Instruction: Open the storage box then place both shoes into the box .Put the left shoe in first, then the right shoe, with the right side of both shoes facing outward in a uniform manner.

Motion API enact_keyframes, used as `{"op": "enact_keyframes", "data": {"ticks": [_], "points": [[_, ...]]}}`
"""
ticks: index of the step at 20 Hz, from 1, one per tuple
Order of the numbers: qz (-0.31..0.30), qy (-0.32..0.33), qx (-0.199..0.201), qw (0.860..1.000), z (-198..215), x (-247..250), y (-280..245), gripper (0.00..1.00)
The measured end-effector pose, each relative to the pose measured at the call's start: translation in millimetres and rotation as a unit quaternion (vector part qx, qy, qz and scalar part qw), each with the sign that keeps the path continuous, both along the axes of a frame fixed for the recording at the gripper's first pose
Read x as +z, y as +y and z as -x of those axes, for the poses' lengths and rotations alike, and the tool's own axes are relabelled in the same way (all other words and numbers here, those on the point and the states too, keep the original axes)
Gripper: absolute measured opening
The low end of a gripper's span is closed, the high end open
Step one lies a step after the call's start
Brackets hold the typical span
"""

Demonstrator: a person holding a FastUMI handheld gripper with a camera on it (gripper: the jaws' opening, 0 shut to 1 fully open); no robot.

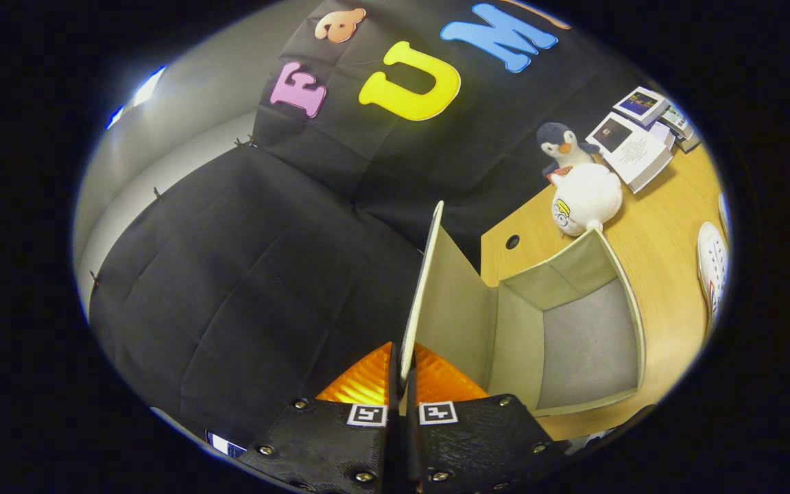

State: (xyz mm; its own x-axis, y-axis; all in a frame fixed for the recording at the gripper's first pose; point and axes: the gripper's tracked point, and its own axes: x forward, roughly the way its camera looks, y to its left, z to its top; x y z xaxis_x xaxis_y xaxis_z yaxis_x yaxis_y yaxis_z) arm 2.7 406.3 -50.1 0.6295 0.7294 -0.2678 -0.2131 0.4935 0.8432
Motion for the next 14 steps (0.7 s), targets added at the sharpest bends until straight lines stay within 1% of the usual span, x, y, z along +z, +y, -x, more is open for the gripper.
{"op": "enact_keyframes", "data": {"ticks": [4, 8, 9, 10, 11, 12, 14], "points": [[0.03, -0.017, 0.027, 0.999, 3.3, 0.4, 37.2, 0.03], [0.046, -0.024, 0.059, 0.997, 7.0, -7.6, 71.0, 0.03], [0.051, -0.027, 0.068, 0.996, 6.3, -10.3, 78.0, 0.1], [0.054, -0.032, 0.076, 0.995, 9.7, -7.7, 81.6, 0.1], [0.062, -0.042, 0.084, 0.994, 12.1, -7.9, 87.0, 0.15], [0.069, -0.055, 0.095, 0.992, 14.7, -4.2, 90.4, 0.17], [0.085, -0.077, 0.116, 0.987, 18.5, -5.7, 96.2, 0.44]]}}
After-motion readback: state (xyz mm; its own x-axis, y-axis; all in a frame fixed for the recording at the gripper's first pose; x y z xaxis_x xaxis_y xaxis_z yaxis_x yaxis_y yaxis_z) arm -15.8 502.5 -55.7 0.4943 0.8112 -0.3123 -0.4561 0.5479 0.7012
